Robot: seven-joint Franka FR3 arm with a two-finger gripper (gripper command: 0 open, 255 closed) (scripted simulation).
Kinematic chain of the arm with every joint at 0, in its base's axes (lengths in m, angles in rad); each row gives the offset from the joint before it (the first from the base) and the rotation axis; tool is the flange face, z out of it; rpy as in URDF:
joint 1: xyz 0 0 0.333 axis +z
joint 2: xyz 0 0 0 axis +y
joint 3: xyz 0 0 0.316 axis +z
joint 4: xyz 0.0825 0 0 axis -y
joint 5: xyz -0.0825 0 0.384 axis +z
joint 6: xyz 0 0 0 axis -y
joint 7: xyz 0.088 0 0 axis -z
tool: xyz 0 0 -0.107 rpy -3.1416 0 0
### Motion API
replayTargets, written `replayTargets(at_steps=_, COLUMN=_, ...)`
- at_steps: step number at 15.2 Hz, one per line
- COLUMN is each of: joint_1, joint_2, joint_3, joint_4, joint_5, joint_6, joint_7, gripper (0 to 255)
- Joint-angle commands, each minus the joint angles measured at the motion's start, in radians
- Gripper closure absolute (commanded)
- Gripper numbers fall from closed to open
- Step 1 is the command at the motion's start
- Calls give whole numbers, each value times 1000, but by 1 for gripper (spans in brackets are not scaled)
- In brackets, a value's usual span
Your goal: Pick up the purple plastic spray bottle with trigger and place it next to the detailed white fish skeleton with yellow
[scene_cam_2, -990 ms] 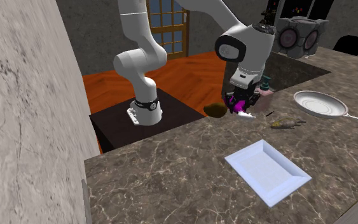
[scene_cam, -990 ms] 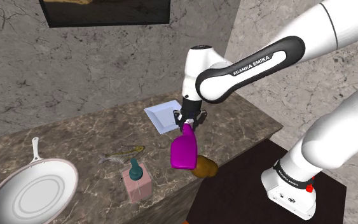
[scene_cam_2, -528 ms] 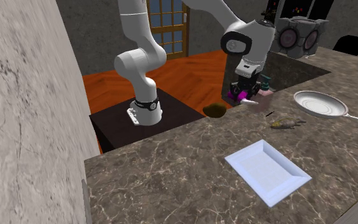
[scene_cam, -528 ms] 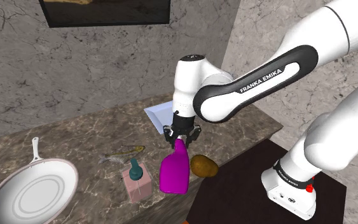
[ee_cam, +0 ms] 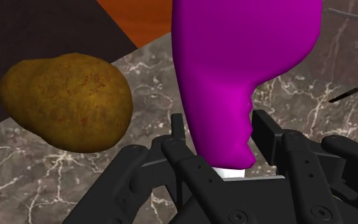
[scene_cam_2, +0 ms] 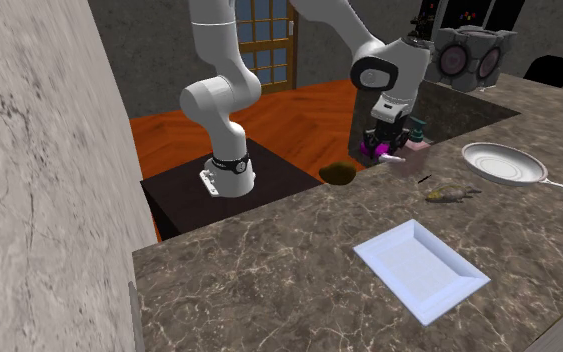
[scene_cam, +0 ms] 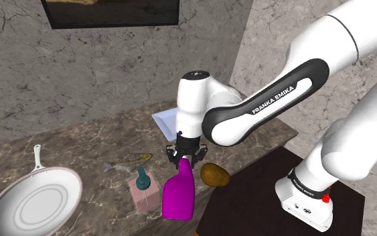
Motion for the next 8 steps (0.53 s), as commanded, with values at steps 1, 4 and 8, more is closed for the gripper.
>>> replayTargets(at_steps=1, joint_1=1, joint_2=31, joint_3=1, joint_4=-4, joint_5=-23, joint_6=31, joint_7=15, gripper=255)
replayTargets(at_steps=4, joint_1=4, joint_2=71, joint_3=-2, joint_4=-14, joint_5=-54, joint_6=75, joint_7=34, gripper=255)
replayTargets(at_steps=8, joint_1=11, joint_2=127, joint_3=-13, joint_4=-24, joint_5=-102, joint_6=131, joint_7=64, gripper=255)
